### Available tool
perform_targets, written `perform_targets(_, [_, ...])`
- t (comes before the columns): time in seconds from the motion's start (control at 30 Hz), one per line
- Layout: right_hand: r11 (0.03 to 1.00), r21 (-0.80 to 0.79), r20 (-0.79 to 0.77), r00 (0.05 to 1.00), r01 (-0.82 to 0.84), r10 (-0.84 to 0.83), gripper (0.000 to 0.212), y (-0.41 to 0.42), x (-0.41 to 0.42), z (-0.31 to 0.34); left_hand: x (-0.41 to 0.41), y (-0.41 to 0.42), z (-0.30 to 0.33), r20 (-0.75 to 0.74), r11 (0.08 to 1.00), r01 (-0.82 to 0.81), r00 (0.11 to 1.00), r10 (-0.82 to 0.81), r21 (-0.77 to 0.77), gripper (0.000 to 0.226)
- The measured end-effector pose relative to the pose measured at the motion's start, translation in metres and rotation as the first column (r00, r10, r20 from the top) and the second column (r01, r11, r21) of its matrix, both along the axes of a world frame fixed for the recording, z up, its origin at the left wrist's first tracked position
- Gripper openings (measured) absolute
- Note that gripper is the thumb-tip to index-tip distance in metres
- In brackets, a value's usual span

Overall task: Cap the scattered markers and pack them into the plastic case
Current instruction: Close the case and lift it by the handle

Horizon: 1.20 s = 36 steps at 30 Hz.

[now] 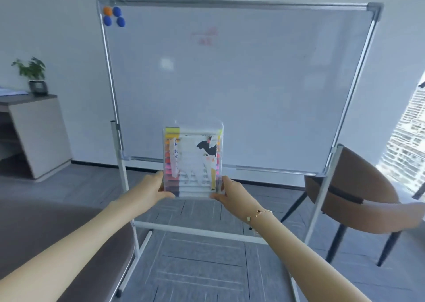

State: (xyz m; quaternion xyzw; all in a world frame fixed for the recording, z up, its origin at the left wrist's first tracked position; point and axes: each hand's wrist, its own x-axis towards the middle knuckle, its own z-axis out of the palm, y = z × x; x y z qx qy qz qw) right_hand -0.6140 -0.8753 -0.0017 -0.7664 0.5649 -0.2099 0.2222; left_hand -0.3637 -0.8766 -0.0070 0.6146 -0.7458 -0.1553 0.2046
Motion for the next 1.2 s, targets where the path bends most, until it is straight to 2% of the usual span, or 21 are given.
perform_targets(0.13, [1.000, -0.009, 0.012, 1.000, 0.029, -0.029, 0.027, -0.052, -0.012, -0.003, -0.013, -0.058, 0.002, 0.012, 1.000, 0.021, 1.000, -0.021, -0.003, 0.045])
perform_targets(0.4, [0.995, -0.050, 0.009, 0.996, 0.090, -0.089, 0.045, -0.184, -0.025, -0.026, -0.026, -0.200, -0.010, 0.073, 1.000, 0.019, 0.997, -0.019, -0.002, 0.039])
perform_targets(0.57, [0.994, -0.032, -0.003, 0.995, 0.101, -0.101, 0.042, -0.242, -0.029, -0.055, -0.031, -0.264, -0.042, 0.062, 0.999, 0.043, 0.997, -0.044, 0.010, 0.046])
perform_targets(0.73, [0.993, -0.047, -0.033, 0.993, 0.108, -0.110, 0.037, -0.269, -0.032, -0.085, -0.036, -0.281, -0.074, 0.051, 0.999, 0.050, 0.997, -0.049, -0.021, 0.048])
perform_targets(0.83, [0.994, -0.035, -0.070, 0.992, 0.102, -0.105, 0.037, -0.272, -0.031, -0.095, -0.036, -0.280, -0.087, 0.027, 0.998, 0.060, 0.998, -0.060, -0.013, 0.042])
perform_targets(1.03, [0.990, -0.088, -0.059, 0.991, 0.113, -0.118, 0.037, -0.271, -0.026, -0.103, -0.037, -0.276, -0.089, 0.053, 0.999, 0.030, 0.998, -0.028, -0.033, 0.036])
perform_targets(1.2, [0.986, -0.127, -0.069, 0.991, 0.106, -0.116, 0.036, -0.271, -0.025, -0.105, -0.031, -0.275, -0.093, 0.064, 0.999, 0.037, 0.997, -0.036, -0.015, 0.045])
